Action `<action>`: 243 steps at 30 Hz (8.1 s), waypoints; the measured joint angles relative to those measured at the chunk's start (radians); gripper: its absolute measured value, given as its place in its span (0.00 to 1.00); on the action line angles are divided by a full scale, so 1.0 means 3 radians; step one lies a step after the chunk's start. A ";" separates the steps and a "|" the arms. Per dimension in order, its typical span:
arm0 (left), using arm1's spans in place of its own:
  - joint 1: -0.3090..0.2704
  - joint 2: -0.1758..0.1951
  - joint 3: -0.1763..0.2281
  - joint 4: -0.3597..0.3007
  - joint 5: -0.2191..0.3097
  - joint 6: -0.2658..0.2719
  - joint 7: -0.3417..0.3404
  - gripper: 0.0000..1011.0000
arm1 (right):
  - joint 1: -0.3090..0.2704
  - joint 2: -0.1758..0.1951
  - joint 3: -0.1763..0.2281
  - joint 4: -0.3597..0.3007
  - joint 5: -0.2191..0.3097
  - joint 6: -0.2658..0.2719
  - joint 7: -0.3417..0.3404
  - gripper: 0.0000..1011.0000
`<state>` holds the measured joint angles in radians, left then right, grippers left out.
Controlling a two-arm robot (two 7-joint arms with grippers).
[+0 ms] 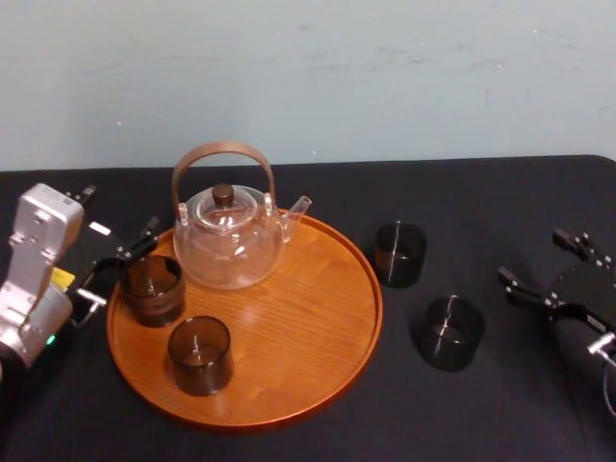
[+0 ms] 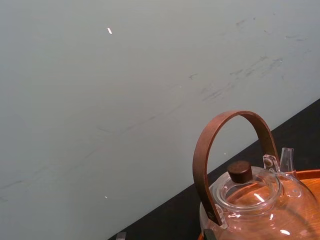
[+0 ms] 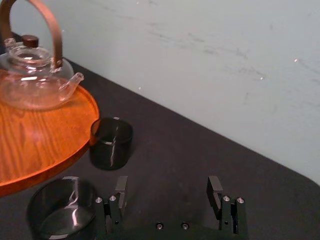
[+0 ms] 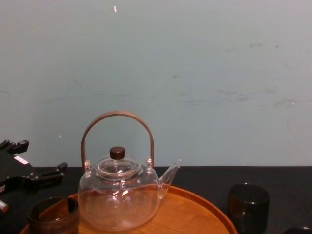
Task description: Pick up the glass from the table and place it on the tray.
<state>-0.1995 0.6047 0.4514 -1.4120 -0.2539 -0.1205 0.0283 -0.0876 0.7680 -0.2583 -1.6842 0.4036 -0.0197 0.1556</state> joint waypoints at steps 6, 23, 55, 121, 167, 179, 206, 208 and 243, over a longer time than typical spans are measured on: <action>0.0000 0.0000 0.0000 0.0000 0.0000 0.0000 0.0000 0.99 | -0.0129 0.0066 0.0082 -0.0091 0.0034 0.0051 0.0079 0.99; 0.0000 0.0000 0.0000 0.0000 0.0000 0.0000 0.0000 0.99 | -0.0343 0.0194 0.0149 -0.0267 0.0010 0.0228 0.0441 0.99; 0.0000 0.0000 0.0000 0.0000 0.0000 0.0000 0.0000 0.99 | -0.0265 -0.0040 0.0112 -0.0252 -0.0048 0.0559 0.0912 0.99; 0.0000 0.0000 0.0000 0.0000 0.0000 0.0000 0.0000 0.99 | 0.0474 -0.0378 -0.0257 0.0242 -0.0156 0.1011 0.1004 0.91; 0.0000 0.0000 0.0000 0.0000 0.0000 0.0000 0.0000 0.99 | 0.0809 -0.0323 -0.0427 0.0019 0.0013 0.0899 0.1304 0.90; 0.0000 0.0000 0.0000 0.0000 0.0000 0.0000 0.0000 0.99 | 0.1114 -0.0477 -0.0760 0.0115 -0.0004 0.0844 0.1441 0.90; 0.0000 0.0000 0.0000 0.0000 0.0000 0.0000 0.0000 0.99 | 0.1359 -0.0631 -0.1207 0.0356 -0.0060 0.0834 0.1583 0.90; 0.0000 0.0000 0.0000 0.0000 0.0000 0.0000 0.0000 0.99 | 0.1359 -0.0631 -0.1218 0.0358 -0.0058 0.0834 0.1591 0.90; 0.0000 0.0000 0.0000 0.0000 0.0000 0.0000 0.0000 0.99 | 0.1417 -0.0783 -0.1314 0.0667 0.0027 0.0456 0.1720 0.90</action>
<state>-0.1995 0.6047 0.4514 -1.4120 -0.2539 -0.1205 0.0283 0.3374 0.5330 -0.6525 -1.4841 0.4117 0.1169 0.6716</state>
